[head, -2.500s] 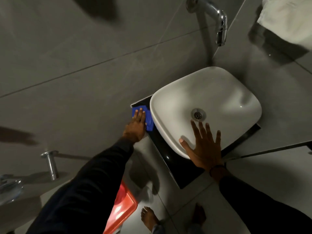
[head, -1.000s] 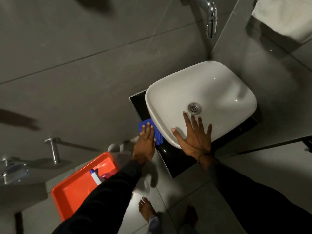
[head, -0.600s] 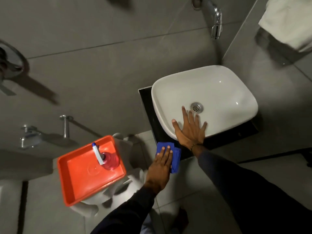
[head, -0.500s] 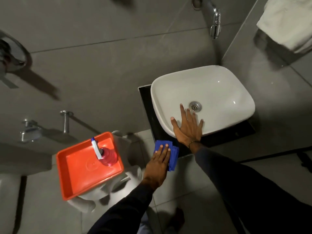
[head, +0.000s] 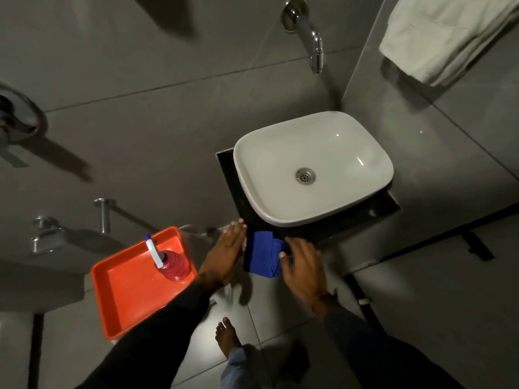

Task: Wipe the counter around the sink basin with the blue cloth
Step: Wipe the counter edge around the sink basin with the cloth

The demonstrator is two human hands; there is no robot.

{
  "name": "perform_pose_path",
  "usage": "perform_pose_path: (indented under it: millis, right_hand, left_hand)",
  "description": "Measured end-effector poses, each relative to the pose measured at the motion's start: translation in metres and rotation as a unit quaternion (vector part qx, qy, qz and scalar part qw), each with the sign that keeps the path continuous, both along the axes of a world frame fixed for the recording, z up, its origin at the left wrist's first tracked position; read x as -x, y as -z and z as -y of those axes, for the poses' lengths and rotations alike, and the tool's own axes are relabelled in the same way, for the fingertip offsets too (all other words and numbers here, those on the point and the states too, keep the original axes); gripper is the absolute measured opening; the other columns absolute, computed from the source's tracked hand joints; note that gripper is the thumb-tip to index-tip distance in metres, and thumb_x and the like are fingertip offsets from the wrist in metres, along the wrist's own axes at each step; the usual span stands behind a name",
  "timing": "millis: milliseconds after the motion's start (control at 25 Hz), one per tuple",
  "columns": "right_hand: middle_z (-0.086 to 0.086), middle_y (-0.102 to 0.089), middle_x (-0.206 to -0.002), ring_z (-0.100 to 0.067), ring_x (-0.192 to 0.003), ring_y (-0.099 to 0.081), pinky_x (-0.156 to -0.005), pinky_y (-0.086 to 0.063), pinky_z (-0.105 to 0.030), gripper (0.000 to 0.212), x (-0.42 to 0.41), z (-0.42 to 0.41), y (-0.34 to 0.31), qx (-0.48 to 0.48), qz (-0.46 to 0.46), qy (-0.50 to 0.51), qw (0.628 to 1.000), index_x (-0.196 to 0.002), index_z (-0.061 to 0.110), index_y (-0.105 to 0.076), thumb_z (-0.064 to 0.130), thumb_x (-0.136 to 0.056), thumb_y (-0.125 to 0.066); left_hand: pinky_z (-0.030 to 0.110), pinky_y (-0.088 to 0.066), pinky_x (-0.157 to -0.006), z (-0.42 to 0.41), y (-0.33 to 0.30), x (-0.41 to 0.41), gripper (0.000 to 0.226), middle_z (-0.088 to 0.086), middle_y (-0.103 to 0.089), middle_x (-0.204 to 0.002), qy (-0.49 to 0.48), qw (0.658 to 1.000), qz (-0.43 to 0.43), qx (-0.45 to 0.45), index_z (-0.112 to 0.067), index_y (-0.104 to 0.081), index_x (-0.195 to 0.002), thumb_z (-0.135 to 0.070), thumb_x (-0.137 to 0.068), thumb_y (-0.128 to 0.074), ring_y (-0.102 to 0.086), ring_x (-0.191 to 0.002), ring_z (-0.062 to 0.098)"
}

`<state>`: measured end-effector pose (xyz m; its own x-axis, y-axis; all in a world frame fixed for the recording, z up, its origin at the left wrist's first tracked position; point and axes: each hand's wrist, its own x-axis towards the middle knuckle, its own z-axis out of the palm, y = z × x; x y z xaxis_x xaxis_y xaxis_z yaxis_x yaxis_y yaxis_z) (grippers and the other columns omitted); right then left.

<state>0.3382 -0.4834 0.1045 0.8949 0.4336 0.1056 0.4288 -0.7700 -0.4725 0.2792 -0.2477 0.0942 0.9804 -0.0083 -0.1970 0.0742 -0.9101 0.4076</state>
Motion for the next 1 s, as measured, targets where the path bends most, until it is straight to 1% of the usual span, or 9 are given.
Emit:
perform_pose_path:
  millis: [40,120,200,280,360,480,640,840,1000]
  right_hand:
    - [-0.011,-0.063,-0.136,-0.03,-0.126,-0.059,-0.106,-0.045,-0.041,0.047,0.009,-0.01,0.005,0.025,-0.023,-0.033,0.999,-0.137,0.008,-0.06,0.03,-0.096,-0.055]
    - [-0.016,-0.058,-0.146,-0.031,-0.139,-0.051,-0.119,-0.038,-0.043,0.051,0.021,-0.032,0.017,0.073,-0.027,-0.085,0.993,-0.143,0.001,-0.054,0.023,-0.098,-0.053]
    - [-0.02,-0.051,-0.151,-0.033,-0.146,-0.043,-0.123,-0.032,-0.046,0.054,0.023,-0.053,0.027,0.103,-0.028,-0.12,0.987,-0.147,-0.004,-0.047,0.019,-0.098,-0.051]
    - [-0.021,-0.033,-0.162,-0.032,-0.154,-0.026,-0.128,-0.018,-0.043,0.063,0.024,-0.065,0.032,0.145,-0.057,-0.136,0.978,-0.155,-0.003,-0.031,0.02,-0.099,-0.047]
    - [-0.019,-0.019,-0.167,-0.029,-0.158,-0.013,-0.13,-0.008,-0.04,0.068,0.029,-0.066,0.043,0.161,-0.067,-0.127,0.977,-0.159,0.0,-0.018,0.02,-0.1,-0.045]
    - [-0.016,-0.02,-0.168,-0.027,-0.158,-0.014,-0.13,-0.012,-0.039,0.06,0.029,-0.059,0.046,0.139,-0.063,-0.12,0.981,-0.16,0.001,-0.019,0.019,-0.106,-0.039]
    - [-0.013,-0.026,-0.166,-0.026,-0.157,-0.02,-0.129,-0.018,-0.039,0.057,0.023,-0.052,0.045,0.125,-0.07,-0.126,0.982,-0.158,0.003,-0.027,0.021,-0.106,-0.041]
    - [-0.011,-0.028,-0.166,-0.025,-0.157,-0.02,-0.128,-0.014,-0.038,0.055,0.004,-0.015,0.046,0.144,-0.078,-0.153,0.974,-0.158,0.005,-0.03,0.024,-0.107,-0.04]
    - [-0.007,-0.011,-0.17,-0.022,-0.159,-0.006,-0.129,-0.003,-0.034,0.057,-0.024,0.021,0.044,0.158,-0.088,-0.139,0.974,-0.161,0.008,-0.016,0.026,-0.109,-0.03]
  left_hand:
    - [0.039,0.001,-0.13,-0.009,-0.008,-0.006,0.064,0.012,0.008,-0.168,-0.006,1.0,0.018,0.004,-0.005,-0.004,-0.159,-0.017,-0.105,-0.036,0.003,-0.158,0.032]
    - [0.043,-0.005,-0.13,-0.019,-0.027,-0.026,0.064,0.012,0.002,-0.17,0.002,0.998,0.062,0.009,-0.006,-0.006,-0.16,-0.026,-0.106,-0.033,0.003,-0.158,0.029]
    - [0.041,-0.004,-0.129,-0.023,-0.044,-0.052,0.066,0.009,0.001,-0.171,0.048,0.995,0.084,-0.017,-0.01,-0.004,-0.161,-0.037,-0.106,-0.027,0.003,-0.159,0.026]
    - [0.041,-0.003,-0.129,-0.018,-0.056,-0.073,0.067,0.007,0.001,-0.171,0.109,0.987,0.099,-0.06,-0.012,-0.002,-0.161,-0.043,-0.106,-0.024,0.003,-0.159,0.026]
    - [0.043,-0.002,-0.13,-0.009,-0.057,-0.085,0.068,0.007,0.002,-0.171,0.161,0.979,0.084,-0.089,-0.013,0.001,-0.161,-0.046,-0.106,-0.022,0.005,-0.159,0.026]
    - [0.046,-0.005,-0.13,0.001,-0.05,-0.086,0.07,0.007,0.007,-0.171,0.164,0.981,0.05,-0.094,-0.013,0.004,-0.161,-0.048,-0.106,-0.019,0.009,-0.158,0.026]
    - [0.044,-0.005,-0.13,0.002,-0.045,-0.084,0.068,0.006,0.008,-0.171,0.145,0.985,0.059,-0.076,-0.013,0.004,-0.161,-0.047,-0.107,-0.018,0.01,-0.158,0.023]
    - [0.042,-0.001,-0.13,0.018,-0.048,-0.085,0.067,0.004,0.009,-0.171,0.111,0.99,0.05,-0.077,-0.013,0.004,-0.161,-0.044,-0.107,-0.019,0.012,-0.158,0.022]
    - [0.045,-0.004,-0.13,0.016,-0.049,-0.082,0.068,0.006,0.005,-0.171,0.087,0.991,0.043,-0.089,-0.011,-0.002,-0.161,-0.046,-0.105,-0.016,0.009,-0.158,0.024]
